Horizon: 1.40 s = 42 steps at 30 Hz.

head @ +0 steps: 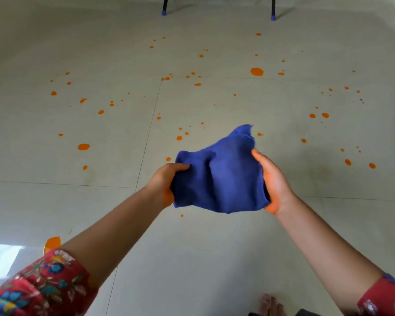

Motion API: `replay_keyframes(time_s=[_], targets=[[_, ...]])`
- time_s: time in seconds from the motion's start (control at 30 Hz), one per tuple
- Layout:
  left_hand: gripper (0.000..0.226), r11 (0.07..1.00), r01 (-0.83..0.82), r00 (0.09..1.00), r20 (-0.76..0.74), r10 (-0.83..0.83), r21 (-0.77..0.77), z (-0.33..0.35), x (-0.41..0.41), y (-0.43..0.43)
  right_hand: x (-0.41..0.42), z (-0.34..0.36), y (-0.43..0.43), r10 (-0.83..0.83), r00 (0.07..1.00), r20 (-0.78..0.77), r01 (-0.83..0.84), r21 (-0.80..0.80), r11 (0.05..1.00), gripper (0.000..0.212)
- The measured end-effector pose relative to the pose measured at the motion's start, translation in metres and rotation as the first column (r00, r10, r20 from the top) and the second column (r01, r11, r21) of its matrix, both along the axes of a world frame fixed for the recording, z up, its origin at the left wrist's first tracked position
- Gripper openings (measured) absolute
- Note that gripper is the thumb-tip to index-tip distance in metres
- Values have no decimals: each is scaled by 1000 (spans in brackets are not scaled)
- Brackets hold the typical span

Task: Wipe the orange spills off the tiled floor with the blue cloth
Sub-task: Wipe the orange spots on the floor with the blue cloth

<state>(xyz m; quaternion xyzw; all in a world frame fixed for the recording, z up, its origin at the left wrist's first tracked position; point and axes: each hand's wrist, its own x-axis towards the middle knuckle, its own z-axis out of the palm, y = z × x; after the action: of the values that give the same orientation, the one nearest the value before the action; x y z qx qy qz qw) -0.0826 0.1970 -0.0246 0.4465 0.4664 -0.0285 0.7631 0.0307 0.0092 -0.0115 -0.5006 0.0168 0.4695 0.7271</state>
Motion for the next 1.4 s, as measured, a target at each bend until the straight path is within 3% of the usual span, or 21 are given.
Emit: replay_keyframes(time_s=[0.03,0.1,0.13,0.2,0.23,0.3,0.43,0.53,0.6,0.67,0.73,0.83,0.9,0.93,0.97,1.03,1.07,1.1,1.2,1.23,1.4], targets=[[21,999,-21,999,38,22,-32,0,-6,3,-1,-4,-5,-4,998,-69,10,80,997,44],[18,996,-10,991,129,22,-89,-1,-17,4,-12,-16,-5,27,995,-99,-18,84,996,69],[18,996,12,988,154,2,-89,-3,-20,5,-20,-22,-2,52,994,-95,-47,57,997,66],[21,999,47,986,160,-47,-1,-6,-29,11,-37,-28,8,106,990,-89,-107,-7,994,30],[21,996,52,989,137,-62,72,-7,-34,14,-43,-28,13,115,989,-93,-117,-12,993,23],[19,980,52,995,71,-66,192,-13,-45,24,-45,-26,22,119,985,-124,-123,-24,992,26],[27,964,-41,997,-54,57,263,-26,-97,42,-56,-37,53,265,951,-162,-297,-229,927,26],[25,933,-76,986,-114,124,351,-32,-142,53,-75,-59,74,349,914,-206,-392,-226,892,21],[22,894,-129,969,-138,206,428,-38,-173,61,-83,-65,91,384,911,-151,-411,-248,877,16],[19,847,-134,956,-159,247,515,-44,-202,67,-89,-66,109,429,903,23,-404,-294,866,14],[18,804,-63,949,-215,232,591,-51,-232,69,-96,-60,126,555,778,296,-439,-376,816,20],[17,754,-4,911,-308,273,657,-61,-275,70,-117,-55,148,737,308,601,-476,-574,667,39],[17,706,-42,879,-309,363,707,-70,-289,67,-133,-59,150,721,60,690,-541,-585,604,28],[18,682,-94,856,-290,427,725,-76,-299,65,-146,-70,150,729,-82,680,-605,-615,506,19],[19,652,-131,836,-270,477,746,-83,-305,62,-155,-76,149,726,-280,628,-634,-689,351,44],[23,589,-140,813,-248,528,796,-99,-318,55,-164,-94,145,644,-642,417,-513,-857,45,94],[27,563,-112,805,-258,535,819,-107,-325,55,-165,-101,148,589,-742,320,-393,-920,4,106],[29,544,-77,793,-280,542,835,-116,-334,54,-169,-106,151,581,-766,276,-321,-947,26,104],[35,499,-19,781,-298,548,866,-136,-361,55,-183,-128,159,608,-604,515,-348,-857,380,53],[37,483,5,784,-303,541,875,-142,-368,58,-191,-135,160,601,-579,551,-327,-832,448,47],[45,417,200,814,-387,433,886,-169,-401,85,-235,-184,127,712,-632,306,-19,-924,381,74]])
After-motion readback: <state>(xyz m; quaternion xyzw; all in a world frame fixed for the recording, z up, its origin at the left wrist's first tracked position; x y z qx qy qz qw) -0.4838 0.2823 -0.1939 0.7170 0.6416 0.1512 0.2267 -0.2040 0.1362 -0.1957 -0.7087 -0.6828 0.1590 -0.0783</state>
